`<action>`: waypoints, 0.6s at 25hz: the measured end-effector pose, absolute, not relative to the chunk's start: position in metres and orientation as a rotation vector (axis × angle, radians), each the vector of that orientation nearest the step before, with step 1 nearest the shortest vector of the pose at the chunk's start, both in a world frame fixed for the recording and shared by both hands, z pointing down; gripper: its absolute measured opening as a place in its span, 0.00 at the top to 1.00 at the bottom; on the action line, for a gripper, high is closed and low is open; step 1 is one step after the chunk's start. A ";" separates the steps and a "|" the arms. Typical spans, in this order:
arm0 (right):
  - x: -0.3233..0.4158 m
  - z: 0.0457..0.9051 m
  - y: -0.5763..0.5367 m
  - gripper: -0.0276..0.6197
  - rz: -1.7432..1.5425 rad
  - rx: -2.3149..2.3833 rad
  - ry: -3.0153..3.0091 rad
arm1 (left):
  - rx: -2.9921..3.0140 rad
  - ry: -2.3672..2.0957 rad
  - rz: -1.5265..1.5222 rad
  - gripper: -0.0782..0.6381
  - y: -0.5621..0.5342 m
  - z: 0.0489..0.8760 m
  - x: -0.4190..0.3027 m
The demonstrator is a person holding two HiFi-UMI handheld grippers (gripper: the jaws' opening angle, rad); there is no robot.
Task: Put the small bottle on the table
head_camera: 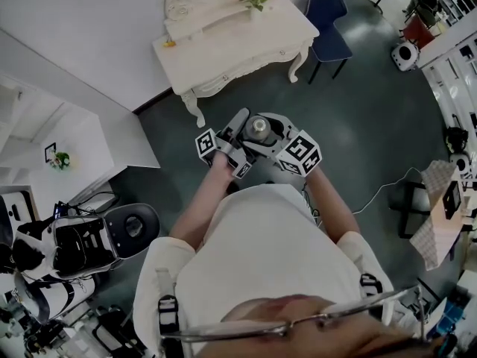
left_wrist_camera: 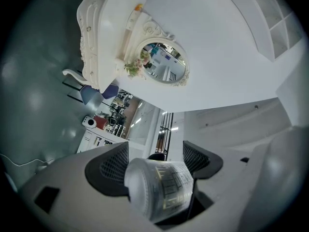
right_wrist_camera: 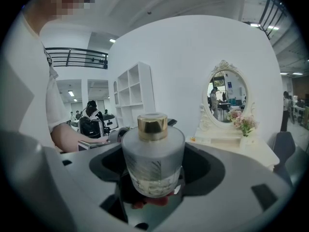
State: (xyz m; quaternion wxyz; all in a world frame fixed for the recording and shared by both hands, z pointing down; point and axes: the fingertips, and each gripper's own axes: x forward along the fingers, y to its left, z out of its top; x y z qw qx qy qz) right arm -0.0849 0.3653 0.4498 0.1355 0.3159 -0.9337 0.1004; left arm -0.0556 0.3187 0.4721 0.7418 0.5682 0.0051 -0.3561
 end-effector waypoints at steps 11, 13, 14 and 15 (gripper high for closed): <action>-0.118 0.451 0.360 0.43 0.294 1.007 -2.691 | 1.246 0.045 -0.733 0.41 0.315 0.473 -0.086; -0.122 0.452 0.361 0.43 0.294 1.023 -2.684 | 1.247 0.053 -0.724 0.41 0.316 0.474 -0.090; -0.124 0.452 0.361 0.43 0.295 1.028 -2.682 | 1.246 0.055 -0.720 0.41 0.317 0.474 -0.092; -0.125 0.453 0.362 0.43 0.298 1.032 -2.680 | 1.244 0.057 -0.717 0.41 0.317 0.475 -0.093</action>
